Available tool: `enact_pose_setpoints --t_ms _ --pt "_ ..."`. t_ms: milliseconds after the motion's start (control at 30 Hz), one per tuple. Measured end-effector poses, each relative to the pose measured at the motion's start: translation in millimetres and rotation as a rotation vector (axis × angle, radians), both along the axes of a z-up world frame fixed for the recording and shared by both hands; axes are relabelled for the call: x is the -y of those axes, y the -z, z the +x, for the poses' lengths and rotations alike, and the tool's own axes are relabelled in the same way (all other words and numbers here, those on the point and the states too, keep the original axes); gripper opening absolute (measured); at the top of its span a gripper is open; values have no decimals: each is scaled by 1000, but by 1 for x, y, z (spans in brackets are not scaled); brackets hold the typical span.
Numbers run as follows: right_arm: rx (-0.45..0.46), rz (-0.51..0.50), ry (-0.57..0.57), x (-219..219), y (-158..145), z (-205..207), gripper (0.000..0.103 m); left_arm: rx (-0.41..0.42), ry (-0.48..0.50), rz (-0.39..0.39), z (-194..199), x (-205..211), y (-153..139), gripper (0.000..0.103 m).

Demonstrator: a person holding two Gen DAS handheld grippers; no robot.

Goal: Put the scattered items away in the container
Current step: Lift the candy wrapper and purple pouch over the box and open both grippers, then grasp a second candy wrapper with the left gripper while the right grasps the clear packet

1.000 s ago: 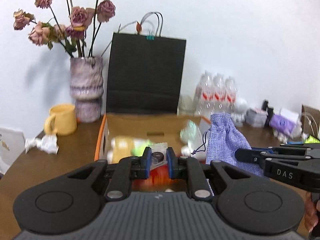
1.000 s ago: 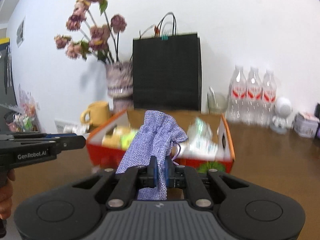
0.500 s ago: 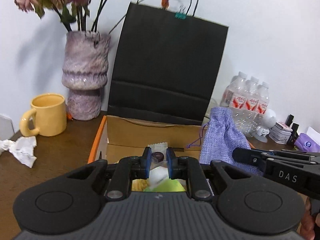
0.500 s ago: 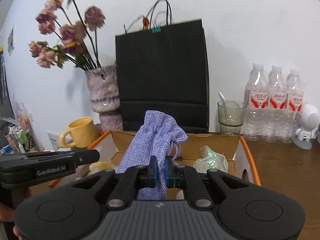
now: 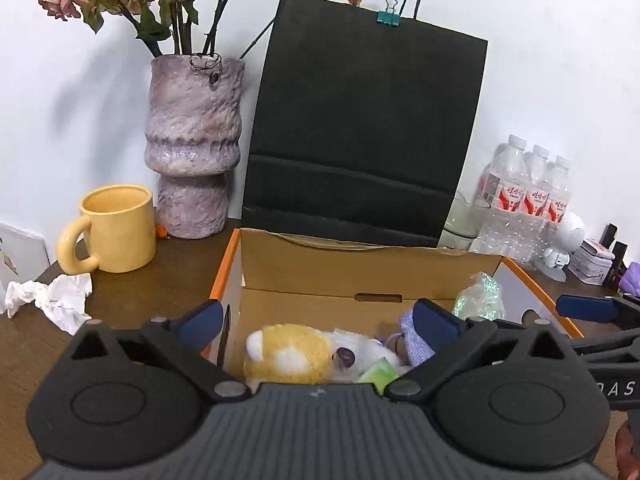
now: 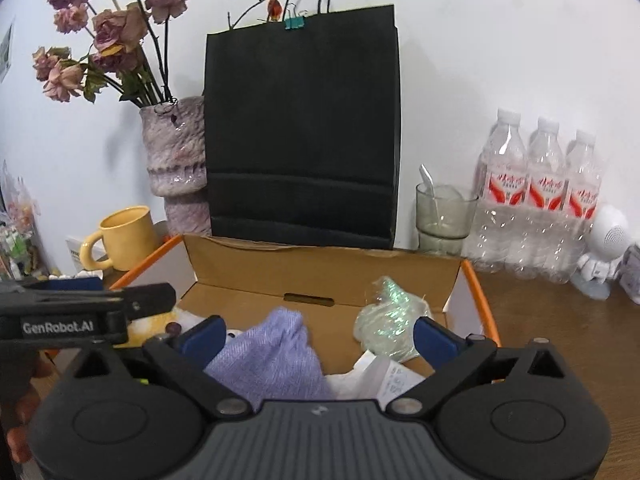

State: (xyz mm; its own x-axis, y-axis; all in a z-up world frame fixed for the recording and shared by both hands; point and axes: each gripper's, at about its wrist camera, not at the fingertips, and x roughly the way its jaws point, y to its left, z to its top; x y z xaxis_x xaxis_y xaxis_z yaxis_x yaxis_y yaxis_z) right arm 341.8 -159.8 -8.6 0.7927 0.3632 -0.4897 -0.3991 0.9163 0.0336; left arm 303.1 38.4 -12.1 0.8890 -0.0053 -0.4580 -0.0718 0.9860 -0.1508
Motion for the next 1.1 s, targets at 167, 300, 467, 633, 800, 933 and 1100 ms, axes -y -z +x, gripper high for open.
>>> enact_pose_setpoints --t_ms 167,300,467,633,800,933,1100 --pt "-13 -14 11 0 1 2 103 -15 -11 11 1 1 1 103" --pt "-15 -15 13 0 0 1 103 -14 -11 9 1 1 0 103" --pt "-9 -11 12 2 -5 -1 103 -3 6 -2 -6 0 -5 103" --pt "17 24 26 28 -18 -18 103 17 24 4 -30 -9 -12 103" --pt "19 2 62 57 -16 -45 103 -23 44 19 -63 -19 -3 103" --pt "-22 -26 95 81 -1 -69 103 -66 45 35 -89 -22 12 103" --pt "-99 -50 92 87 28 -90 100 -123 50 41 -104 -18 33 103"
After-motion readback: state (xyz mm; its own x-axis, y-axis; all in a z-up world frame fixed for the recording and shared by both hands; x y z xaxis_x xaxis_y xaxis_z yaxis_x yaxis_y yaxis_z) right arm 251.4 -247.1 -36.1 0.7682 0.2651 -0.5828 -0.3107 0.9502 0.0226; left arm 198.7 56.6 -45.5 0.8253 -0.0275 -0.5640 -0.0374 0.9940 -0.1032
